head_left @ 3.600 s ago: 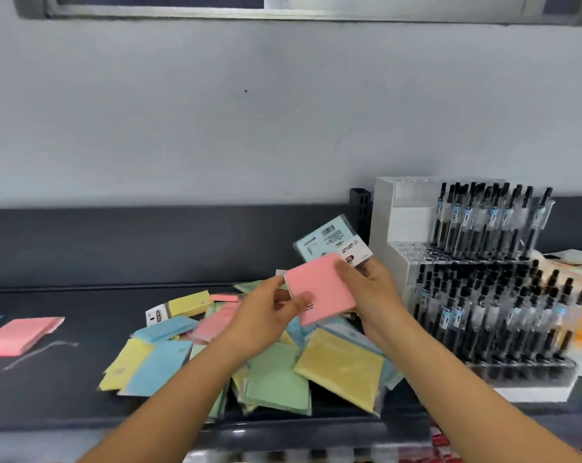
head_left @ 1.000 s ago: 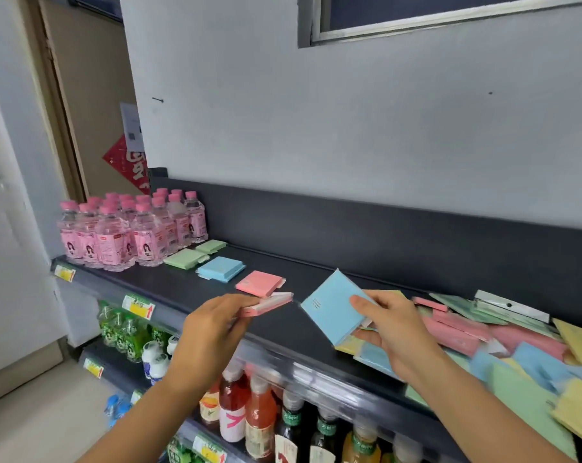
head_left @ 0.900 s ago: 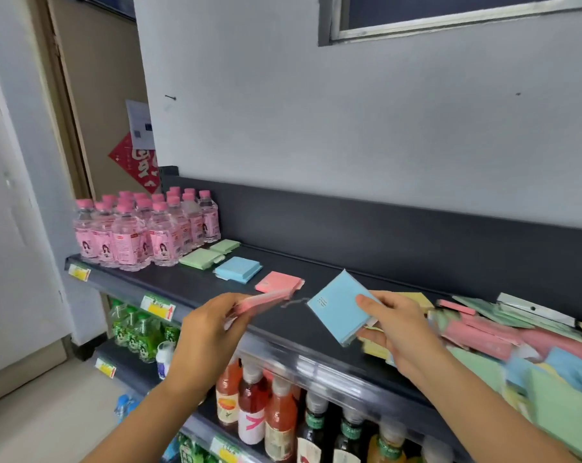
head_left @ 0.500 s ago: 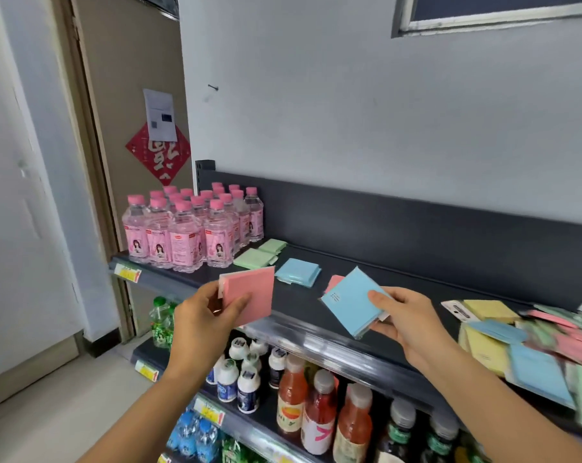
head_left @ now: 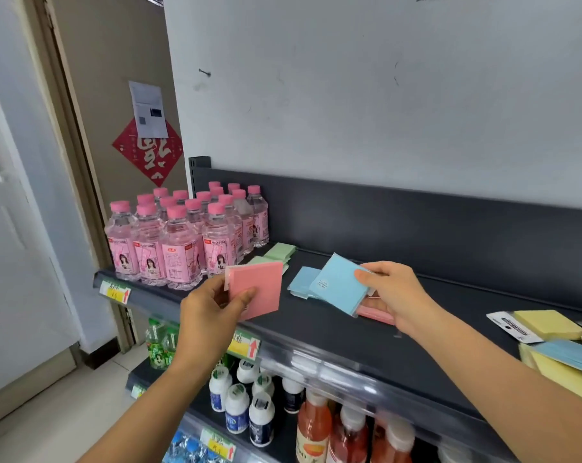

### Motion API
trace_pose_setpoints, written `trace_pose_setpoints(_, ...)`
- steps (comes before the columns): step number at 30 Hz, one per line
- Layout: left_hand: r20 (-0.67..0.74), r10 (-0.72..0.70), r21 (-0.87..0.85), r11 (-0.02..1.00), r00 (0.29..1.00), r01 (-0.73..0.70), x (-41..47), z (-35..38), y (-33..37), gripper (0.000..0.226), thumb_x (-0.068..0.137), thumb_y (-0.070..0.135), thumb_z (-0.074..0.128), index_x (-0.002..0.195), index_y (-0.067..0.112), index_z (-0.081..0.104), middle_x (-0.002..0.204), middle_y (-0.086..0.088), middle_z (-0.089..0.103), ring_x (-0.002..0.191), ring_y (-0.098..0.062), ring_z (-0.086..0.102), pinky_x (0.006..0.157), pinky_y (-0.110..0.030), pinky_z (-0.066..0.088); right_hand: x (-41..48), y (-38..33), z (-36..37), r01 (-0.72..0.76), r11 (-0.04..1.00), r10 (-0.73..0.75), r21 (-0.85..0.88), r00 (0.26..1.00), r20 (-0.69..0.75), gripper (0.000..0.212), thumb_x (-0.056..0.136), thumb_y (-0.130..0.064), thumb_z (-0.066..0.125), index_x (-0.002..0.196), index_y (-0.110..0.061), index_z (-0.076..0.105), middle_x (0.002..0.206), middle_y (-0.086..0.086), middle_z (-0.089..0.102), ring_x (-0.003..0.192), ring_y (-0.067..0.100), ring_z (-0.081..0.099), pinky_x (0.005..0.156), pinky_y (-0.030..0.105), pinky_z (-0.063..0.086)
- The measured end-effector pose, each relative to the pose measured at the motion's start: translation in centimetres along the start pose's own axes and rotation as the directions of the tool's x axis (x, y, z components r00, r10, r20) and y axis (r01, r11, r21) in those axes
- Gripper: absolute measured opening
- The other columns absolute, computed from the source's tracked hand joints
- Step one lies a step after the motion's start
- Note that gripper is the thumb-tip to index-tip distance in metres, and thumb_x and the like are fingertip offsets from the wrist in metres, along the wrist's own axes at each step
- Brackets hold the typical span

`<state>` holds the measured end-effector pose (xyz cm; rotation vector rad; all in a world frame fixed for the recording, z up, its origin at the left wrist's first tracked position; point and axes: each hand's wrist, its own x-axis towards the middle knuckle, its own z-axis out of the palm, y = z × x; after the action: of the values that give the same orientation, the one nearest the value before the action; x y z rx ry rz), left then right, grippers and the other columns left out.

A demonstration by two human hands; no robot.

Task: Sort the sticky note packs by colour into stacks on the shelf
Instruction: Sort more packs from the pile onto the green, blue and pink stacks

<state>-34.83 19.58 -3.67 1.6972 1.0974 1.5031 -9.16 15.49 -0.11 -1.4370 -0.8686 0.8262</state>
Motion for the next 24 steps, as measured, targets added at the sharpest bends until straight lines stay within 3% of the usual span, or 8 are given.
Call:
trace_pose_setpoints(7, 0.023, -0.002, -0.024, 1.0, 1.0, 0.003, 6.3, 3.6, -1.7, 0.02, 0.079, 0.015, 0.073, 0.091, 0.029, 0.065, 0.077, 0.018, 0.069, 0.073, 0.003, 0.066, 0.063, -0.012, 0.05, 7.1, 0.0, 1.2, -0.019, 0.997, 0.026, -0.076, 0.996, 0.091, 0.005, 0.088, -0.008, 0.062, 0.089, -0.008, 0.066, 0.085, 0.008, 0.069, 0.073, 0.015, 0.066, 0.051, 0.024, 0.053)
trace_pose_setpoints(11, 0.023, 0.01, -0.03, 1.0, 1.0, -0.009, 9.2, 5.2, -2.6, 0.026, 0.079, 0.014, 0.073, 0.088, 0.036, 0.063, 0.082, 0.019, 0.068, 0.075, 0.004, 0.065, 0.065, -0.012, 0.05, 10.3, -0.1, 1.9, -0.045, 0.992, 0.06, -0.114, 0.989, 0.133, 0.006, 0.088, -0.008, 0.062, 0.091, -0.007, 0.067, 0.086, 0.008, 0.071, 0.076, 0.018, 0.068, 0.055, 0.027, 0.055)
trace_pose_setpoints(15, 0.05, 0.009, -0.055, 0.998, 0.999, -0.006, 11.1, 6.3, -3.0, 0.023, 0.08, 0.012, 0.072, 0.091, 0.031, 0.064, 0.084, 0.016, 0.069, 0.076, 0.002, 0.066, 0.067, -0.013, 0.052, 12.0, -0.2, 2.1, -0.058, 0.987, 0.085, -0.147, 0.978, 0.189, 0.01, 0.085, -0.01, 0.066, 0.094, -0.006, 0.066, 0.09, 0.01, 0.07, 0.073, 0.016, 0.067, 0.051, 0.023, 0.052)
trace_pose_setpoints(21, 0.075, 0.044, -0.164, 0.986, 0.996, -0.031, 13.7, 7.5, -2.9, 0.027, 0.078, 0.012, 0.073, 0.087, 0.036, 0.064, 0.083, 0.019, 0.07, 0.078, 0.003, 0.067, 0.068, -0.012, 0.053, 13.8, -0.9, 2.4, -0.019, 0.927, 0.143, -0.375, 0.941, 0.306, 0.014, 0.093, -0.026, 0.056, 0.095, -0.021, 0.068, 0.093, 0.001, 0.071, 0.081, 0.017, 0.065, 0.062, 0.026, 0.049)
trace_pose_setpoints(24, 0.117, 0.064, -0.204, 0.978, 0.991, -0.039, 14.7, 7.6, -3.2, 0.029, 0.078, 0.011, 0.073, 0.086, 0.036, 0.063, 0.082, 0.02, 0.069, 0.079, 0.003, 0.067, 0.069, -0.015, 0.055, 14.3, -1.3, 3.9, 0.065, 0.863, 0.142, -0.5, 0.92, 0.365, 0.021, 0.095, -0.031, 0.05, 0.092, -0.03, 0.071, 0.086, -0.01, 0.069, 0.078, 0.008, 0.064, 0.062, 0.021, 0.049)
